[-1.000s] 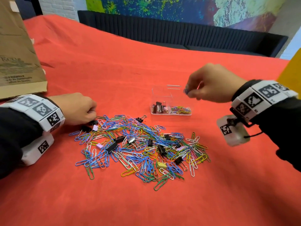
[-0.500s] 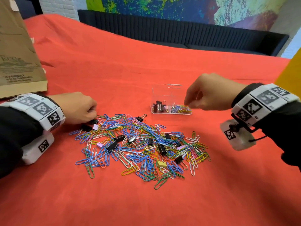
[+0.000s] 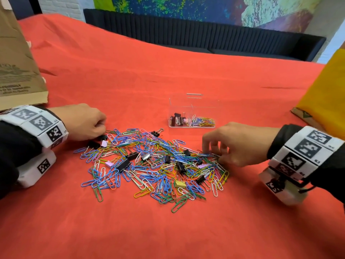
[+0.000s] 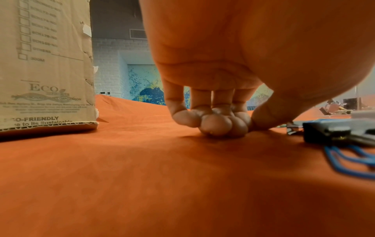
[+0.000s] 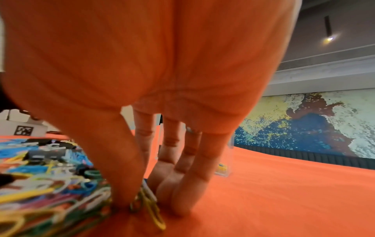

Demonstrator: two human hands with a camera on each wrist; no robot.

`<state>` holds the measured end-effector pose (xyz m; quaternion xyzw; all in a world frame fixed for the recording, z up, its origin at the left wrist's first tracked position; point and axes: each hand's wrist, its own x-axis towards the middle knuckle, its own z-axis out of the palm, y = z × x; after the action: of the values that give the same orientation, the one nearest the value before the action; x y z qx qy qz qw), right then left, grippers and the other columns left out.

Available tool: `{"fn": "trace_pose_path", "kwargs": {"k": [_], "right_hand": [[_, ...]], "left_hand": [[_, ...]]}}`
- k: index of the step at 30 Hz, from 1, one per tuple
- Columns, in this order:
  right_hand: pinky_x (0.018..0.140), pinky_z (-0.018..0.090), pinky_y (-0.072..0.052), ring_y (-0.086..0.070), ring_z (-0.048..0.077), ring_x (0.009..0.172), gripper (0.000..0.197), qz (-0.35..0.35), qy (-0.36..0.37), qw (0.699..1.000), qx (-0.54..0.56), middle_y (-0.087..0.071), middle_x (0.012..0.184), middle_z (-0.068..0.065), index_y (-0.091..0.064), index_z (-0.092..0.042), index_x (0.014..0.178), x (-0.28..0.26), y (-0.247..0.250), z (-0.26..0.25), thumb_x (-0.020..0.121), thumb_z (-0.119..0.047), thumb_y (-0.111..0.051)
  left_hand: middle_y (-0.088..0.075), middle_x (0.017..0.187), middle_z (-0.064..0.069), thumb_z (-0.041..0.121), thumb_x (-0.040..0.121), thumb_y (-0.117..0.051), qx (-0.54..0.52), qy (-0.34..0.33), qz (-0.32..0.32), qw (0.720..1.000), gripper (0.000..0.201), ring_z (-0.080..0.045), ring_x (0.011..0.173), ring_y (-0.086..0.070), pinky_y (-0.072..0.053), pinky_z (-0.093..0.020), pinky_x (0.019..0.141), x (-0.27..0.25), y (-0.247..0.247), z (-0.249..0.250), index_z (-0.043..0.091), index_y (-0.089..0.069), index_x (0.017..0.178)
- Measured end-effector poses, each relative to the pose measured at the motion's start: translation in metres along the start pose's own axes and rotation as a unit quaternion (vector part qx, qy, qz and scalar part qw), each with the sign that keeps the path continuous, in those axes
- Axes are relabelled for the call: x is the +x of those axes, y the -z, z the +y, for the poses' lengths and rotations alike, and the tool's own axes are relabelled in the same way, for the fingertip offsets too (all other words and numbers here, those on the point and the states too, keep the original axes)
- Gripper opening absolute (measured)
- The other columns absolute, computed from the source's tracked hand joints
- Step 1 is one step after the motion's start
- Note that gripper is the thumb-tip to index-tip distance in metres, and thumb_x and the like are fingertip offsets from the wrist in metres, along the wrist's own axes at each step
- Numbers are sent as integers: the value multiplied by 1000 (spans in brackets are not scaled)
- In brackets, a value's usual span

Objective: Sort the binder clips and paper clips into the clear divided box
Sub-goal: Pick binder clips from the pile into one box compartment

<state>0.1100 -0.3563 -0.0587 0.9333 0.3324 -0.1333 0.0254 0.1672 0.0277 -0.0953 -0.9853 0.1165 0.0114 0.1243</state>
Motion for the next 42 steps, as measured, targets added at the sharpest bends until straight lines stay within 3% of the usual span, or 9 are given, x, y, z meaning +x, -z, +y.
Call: {"fn": "trace_pose_path", "kwargs": {"k": [3,7,12,15,22,25,33,38,42], "right_hand": [[72,27,-49,-61,12,77,16,30,-6,1000,-8,-66,79,-9,-66,-27,91,2,-4,4,80,-16,-65],[68,23,-48,-58,-1,68,13,49,-23,999,8,-65,73,-13,-70,-25,88,2,-7,9,79,-16,-66],[69,27,-52,-62,5,66,14,90,-25,994,49,-66,66,-13,-67,-29,79,0,5,14,75,-17,-71],[73,29,-55,-67,5,70,21,99,-45,992,72,-70,73,-14,-68,-32,87,1,11,20,75,-16,-71],[75,20,-53,-66,2,81,38,23,-41,998,40,-65,98,-23,-67,-42,108,-8,-1,20,75,-24,-73],[76,20,-50,-63,4,81,35,48,-33,998,22,-61,95,-21,-68,-40,109,-6,-7,13,78,-25,-72],[65,25,-47,-48,-1,57,21,61,-40,997,-19,-56,60,-12,-71,-26,85,3,-5,-1,72,-14,-60],[63,26,-49,-59,7,64,11,62,-54,997,-6,-58,58,-13,-66,-26,71,4,0,0,65,-18,-70],[63,23,-49,-63,0,65,8,93,-83,992,32,-62,59,-26,-71,-27,70,1,15,14,65,-21,-75]], "left_hand": [[-60,64,2,39,86,-47,3,-3,2,1000,26,-24,65,-54,-50,-34,69,-1,0,0,20,-49,68],[-60,64,2,39,86,-46,2,-8,-3,1000,26,-25,67,-57,-51,-35,69,-1,0,-1,20,-50,69],[-59,63,2,39,86,-46,3,-7,-2,1000,26,-24,66,-55,-51,-34,69,-1,0,0,20,-50,69],[-59,63,2,39,86,-46,2,-9,1,1000,26,-25,66,-55,-51,-35,69,-1,-1,-1,20,-50,69],[-60,63,1,39,85,-46,-1,-8,-2,1000,26,-25,67,-57,-52,-36,70,-1,-1,-3,20,-50,69],[-60,63,1,38,86,-47,3,-10,5,1000,26,-24,66,-56,-51,-36,70,0,-1,-2,19,-50,68],[-61,65,2,38,86,-47,9,-9,6,1000,26,-25,67,-56,-51,-35,70,0,-2,-1,19,-50,69],[-63,67,2,39,87,-47,7,-14,1,1000,26,-25,70,-59,-51,-35,71,-1,-1,0,19,-52,70],[-62,67,2,37,88,-47,9,-12,1,1000,26,-25,69,-57,-49,-33,70,-2,1,2,18,-52,71]]}}
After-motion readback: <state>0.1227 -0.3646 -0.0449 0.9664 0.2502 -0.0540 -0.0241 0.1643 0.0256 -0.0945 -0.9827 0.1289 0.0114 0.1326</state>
